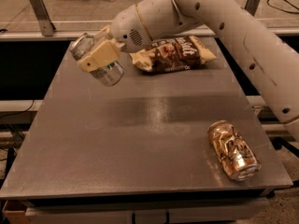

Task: Place 7up can upright

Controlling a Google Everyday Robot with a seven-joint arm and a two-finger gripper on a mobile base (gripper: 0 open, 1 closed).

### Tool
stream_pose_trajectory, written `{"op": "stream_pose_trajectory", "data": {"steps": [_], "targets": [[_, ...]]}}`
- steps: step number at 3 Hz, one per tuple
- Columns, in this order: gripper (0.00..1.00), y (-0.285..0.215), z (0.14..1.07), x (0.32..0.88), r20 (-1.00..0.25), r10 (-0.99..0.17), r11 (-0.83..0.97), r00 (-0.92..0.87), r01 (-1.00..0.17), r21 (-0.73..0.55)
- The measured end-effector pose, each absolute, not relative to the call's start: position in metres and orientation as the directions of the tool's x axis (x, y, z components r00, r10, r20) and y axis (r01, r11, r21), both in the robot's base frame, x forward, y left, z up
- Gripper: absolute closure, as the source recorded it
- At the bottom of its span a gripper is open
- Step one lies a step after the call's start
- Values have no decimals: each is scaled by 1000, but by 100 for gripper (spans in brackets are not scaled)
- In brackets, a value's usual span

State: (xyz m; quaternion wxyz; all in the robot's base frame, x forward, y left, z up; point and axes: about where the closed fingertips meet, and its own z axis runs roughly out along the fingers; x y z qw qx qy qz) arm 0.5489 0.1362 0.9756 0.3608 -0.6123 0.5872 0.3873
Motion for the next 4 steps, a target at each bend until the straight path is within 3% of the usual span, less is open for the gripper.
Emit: {"op": "stream_pose_trajectory", "data": {"steps": [1, 2, 4], "targets": [[100, 118, 972, 541, -937, -327, -145, 120, -987, -76], [100, 119, 972, 540, -929, -307, -178, 209, -971, -160], [100, 114, 961, 531, -946, -257, -163, 199, -973, -161]]}}
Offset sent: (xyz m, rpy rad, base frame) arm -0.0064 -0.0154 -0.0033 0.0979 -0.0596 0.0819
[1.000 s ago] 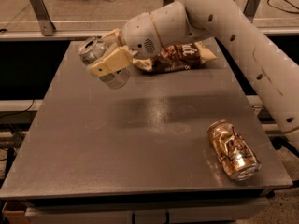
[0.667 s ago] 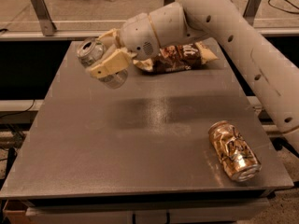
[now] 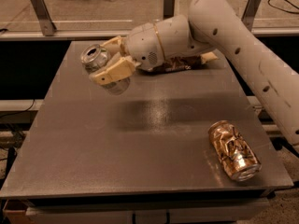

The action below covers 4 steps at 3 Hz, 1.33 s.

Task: Place 7up can upright

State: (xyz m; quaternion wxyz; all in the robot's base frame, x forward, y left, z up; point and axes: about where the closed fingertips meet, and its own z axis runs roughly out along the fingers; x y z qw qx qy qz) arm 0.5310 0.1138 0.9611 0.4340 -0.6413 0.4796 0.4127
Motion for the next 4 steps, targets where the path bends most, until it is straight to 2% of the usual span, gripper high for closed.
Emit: {"op": "stream_pose_trajectory", "data": {"steps": [4], "targets": [[100, 64, 910, 507, -974, -59, -147, 217, -967, -206]]}}
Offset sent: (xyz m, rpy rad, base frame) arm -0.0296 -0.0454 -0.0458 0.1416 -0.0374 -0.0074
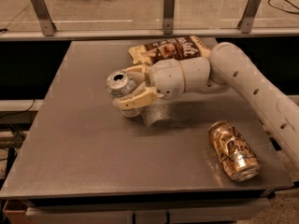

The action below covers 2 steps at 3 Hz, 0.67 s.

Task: Place 7up can upright

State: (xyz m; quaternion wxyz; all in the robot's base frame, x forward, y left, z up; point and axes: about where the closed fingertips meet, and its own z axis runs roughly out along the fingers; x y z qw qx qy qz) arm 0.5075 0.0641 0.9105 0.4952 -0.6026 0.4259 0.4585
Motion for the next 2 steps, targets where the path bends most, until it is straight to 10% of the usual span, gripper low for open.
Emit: {"op": "stream_pose_trajectory", "data": {"steps": [2], "targets": [[59, 41, 892, 508, -989, -13, -136, 146, -980, -143]]}}
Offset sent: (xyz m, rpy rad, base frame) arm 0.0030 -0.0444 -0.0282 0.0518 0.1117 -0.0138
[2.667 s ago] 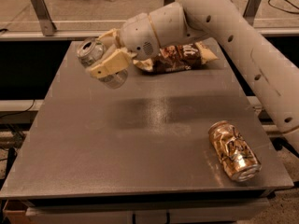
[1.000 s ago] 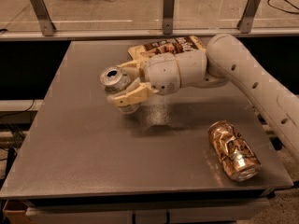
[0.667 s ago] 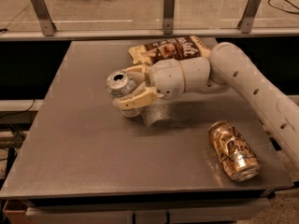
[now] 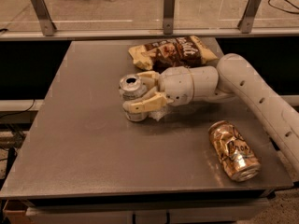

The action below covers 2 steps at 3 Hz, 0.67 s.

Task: Place 7up can upright

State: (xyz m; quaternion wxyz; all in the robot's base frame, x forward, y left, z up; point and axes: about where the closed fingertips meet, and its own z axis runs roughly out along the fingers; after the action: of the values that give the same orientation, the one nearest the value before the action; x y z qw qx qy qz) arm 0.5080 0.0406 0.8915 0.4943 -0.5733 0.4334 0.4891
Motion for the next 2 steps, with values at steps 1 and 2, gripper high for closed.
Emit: {"op": "stream_pose_trajectory", "data": {"steps": [1, 2], "targets": [[37, 30, 889, 507, -992, -24, -137, 125, -983, -121], [13, 21, 887, 507, -994, -39, -136, 104, -986, -98]]}}
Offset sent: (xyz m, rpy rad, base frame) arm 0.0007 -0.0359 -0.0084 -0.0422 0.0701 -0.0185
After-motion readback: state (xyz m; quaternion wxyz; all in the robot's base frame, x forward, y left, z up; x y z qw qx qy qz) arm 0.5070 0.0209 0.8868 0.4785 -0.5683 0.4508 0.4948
